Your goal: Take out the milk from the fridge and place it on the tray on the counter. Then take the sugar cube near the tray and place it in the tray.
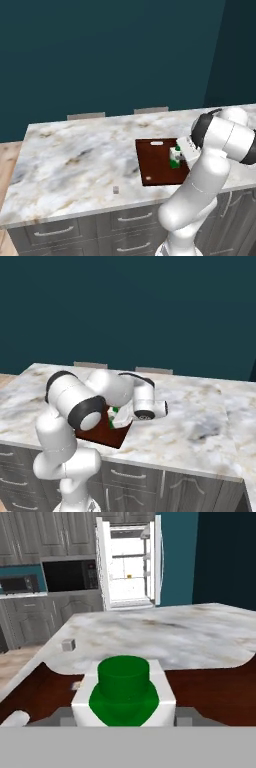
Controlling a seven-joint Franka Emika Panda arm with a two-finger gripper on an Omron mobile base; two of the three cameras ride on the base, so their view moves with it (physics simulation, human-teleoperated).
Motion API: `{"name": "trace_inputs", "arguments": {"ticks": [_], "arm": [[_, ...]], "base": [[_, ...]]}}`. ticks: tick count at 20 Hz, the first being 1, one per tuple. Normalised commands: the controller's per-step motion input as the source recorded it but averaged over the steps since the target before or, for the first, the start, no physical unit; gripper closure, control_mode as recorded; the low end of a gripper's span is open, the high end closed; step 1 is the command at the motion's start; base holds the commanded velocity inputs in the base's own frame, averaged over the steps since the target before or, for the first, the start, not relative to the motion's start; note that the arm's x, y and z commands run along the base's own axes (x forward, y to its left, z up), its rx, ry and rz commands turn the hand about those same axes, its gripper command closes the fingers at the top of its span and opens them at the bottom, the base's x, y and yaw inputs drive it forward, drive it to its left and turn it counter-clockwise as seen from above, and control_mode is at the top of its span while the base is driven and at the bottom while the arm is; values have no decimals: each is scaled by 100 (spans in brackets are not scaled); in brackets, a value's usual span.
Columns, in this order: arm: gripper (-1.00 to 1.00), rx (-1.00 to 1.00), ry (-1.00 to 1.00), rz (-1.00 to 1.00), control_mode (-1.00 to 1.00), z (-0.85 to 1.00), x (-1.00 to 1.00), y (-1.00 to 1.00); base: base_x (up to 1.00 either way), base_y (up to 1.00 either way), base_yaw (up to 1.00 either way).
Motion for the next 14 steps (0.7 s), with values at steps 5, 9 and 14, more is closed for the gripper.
{"name": "trace_inputs", "arguments": {"ticks": [5,9,14], "arm": [[100,0,-1,0,-100,-40,2,0],[-100,0,-1,2,-100,-30,-1,0],[-100,0,0,5,-100,4,-5,0]], "base": [[0,0,0],[0,0,0],[0,0,0]]}}
